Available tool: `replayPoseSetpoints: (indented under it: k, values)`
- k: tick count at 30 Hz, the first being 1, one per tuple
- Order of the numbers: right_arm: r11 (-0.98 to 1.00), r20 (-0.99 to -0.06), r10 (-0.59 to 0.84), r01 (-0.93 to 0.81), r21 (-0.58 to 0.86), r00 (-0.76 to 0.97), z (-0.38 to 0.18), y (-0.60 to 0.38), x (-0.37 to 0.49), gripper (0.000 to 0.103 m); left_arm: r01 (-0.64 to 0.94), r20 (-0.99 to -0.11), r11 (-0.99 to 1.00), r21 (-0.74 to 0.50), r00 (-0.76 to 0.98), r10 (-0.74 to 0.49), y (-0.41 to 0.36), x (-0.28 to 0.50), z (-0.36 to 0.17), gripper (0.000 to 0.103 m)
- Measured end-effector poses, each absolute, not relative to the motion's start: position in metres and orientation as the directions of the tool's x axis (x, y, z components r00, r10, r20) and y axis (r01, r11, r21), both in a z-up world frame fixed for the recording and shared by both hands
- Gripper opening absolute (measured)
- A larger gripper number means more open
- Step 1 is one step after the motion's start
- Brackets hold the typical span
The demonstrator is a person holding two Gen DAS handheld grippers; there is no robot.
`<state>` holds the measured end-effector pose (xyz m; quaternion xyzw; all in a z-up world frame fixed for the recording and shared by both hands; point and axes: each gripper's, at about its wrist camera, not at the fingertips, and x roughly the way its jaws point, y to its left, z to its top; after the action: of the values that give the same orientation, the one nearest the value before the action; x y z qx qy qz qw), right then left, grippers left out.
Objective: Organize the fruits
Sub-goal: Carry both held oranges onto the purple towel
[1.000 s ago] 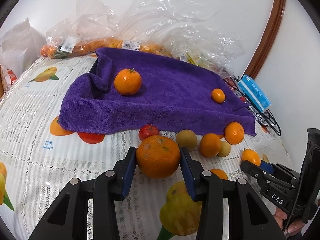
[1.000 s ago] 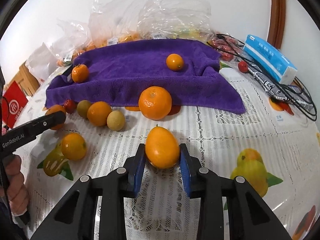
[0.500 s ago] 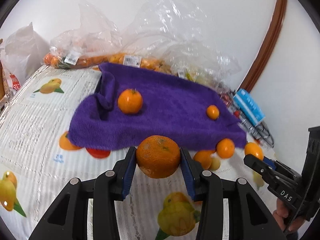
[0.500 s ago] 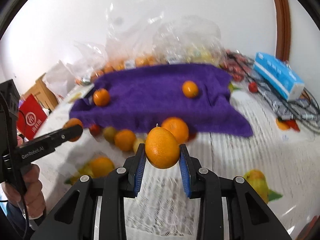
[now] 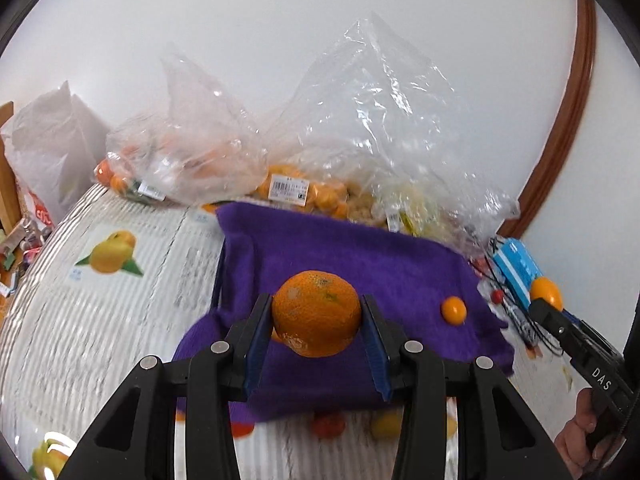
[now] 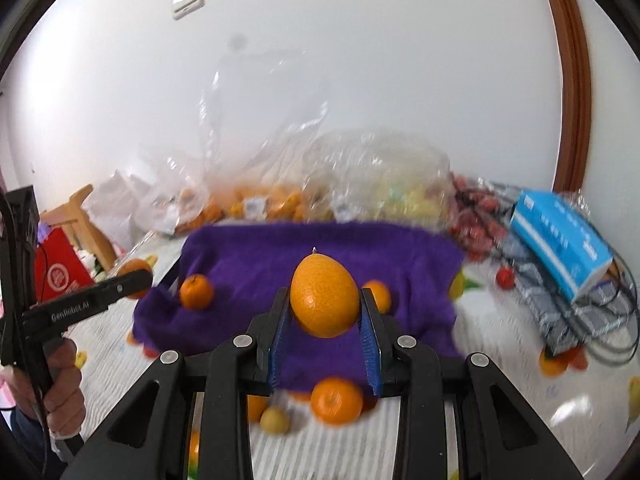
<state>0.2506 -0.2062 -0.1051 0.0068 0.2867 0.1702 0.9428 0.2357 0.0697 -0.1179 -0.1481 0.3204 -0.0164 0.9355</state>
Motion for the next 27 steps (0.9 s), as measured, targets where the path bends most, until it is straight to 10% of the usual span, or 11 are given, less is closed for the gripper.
replayPoseSetpoints:
  k: [27]
  values:
    - [0.968, -0.553, 0.247, -0.18, 0.173, 0.795, -0.142, -0.259, 0.303, 0.033, -0.158, -0.609, 0.939, -0.305, 0.791, -0.065, 0.104, 0.25, -0.145, 0.041]
